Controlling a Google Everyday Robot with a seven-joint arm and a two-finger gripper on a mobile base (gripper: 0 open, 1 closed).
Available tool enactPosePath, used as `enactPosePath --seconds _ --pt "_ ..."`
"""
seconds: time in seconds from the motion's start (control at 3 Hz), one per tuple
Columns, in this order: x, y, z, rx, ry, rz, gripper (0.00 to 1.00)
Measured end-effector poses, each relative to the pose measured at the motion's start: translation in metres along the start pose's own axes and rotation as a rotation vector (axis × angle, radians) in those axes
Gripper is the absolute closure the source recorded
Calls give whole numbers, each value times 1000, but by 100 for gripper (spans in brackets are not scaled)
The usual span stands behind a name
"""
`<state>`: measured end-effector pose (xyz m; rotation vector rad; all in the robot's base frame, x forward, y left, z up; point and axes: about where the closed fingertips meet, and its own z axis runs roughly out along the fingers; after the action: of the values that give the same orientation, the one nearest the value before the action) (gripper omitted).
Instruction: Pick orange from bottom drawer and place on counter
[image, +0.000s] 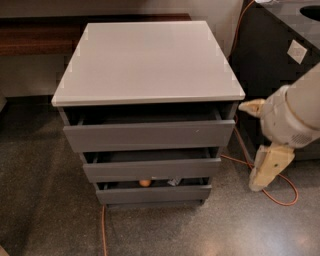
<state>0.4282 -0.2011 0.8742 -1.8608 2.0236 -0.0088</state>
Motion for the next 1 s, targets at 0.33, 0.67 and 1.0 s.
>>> enactPosePath --seconds 0.33,0.67,1.0 --pt "8 12 44 -9 -12 -29 0" --pt "19 22 96 -12 14 -58 0" --pt "32 32 147 -31 35 -73 0"
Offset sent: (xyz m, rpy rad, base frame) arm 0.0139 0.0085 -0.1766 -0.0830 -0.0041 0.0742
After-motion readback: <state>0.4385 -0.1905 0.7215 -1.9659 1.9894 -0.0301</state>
